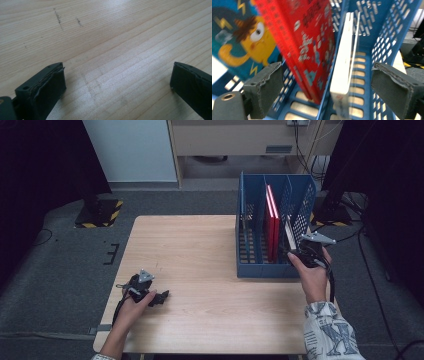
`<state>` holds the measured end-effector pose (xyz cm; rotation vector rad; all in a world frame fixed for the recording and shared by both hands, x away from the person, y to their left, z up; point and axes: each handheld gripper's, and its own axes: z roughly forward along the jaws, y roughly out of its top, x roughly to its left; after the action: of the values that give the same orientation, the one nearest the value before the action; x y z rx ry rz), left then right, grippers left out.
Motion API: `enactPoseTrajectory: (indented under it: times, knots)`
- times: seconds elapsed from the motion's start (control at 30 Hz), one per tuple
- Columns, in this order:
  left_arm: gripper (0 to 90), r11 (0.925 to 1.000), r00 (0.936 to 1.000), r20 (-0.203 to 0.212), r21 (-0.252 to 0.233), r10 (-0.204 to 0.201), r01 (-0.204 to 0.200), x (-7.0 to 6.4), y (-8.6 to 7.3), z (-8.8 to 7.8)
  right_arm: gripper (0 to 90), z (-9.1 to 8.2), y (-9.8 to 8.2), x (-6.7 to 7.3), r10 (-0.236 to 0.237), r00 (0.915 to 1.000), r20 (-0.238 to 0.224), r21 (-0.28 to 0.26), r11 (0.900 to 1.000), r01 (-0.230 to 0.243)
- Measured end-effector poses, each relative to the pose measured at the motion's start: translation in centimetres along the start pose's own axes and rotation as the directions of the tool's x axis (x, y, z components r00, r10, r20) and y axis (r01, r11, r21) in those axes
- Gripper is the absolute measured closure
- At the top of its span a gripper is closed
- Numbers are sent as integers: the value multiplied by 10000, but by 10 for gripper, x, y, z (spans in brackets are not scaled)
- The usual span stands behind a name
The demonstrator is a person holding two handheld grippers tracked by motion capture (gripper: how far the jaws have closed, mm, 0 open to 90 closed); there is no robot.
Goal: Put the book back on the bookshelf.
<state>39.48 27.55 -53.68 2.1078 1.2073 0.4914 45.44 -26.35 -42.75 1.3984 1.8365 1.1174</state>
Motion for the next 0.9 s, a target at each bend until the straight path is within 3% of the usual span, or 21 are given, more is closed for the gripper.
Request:
enactPoseTrajectory:
  times: [0.37,0.6,0.9]
  knots:
    - [0,10000,10000,-16,0,-16,16,0,0,0,90,-20,-2,18,-293,9967,-758,-191,9994,279]
    - [0,10000,10000,-12,-1,-22,22,-1,0,0,120,-27,-12,35,-507,9921,-1151,-121,9987,496]
    - [0,10000,10000,8,-3,-11,11,-1,0,0,93,-33,-14,55,-847,9837,-1586,-65,9964,847]
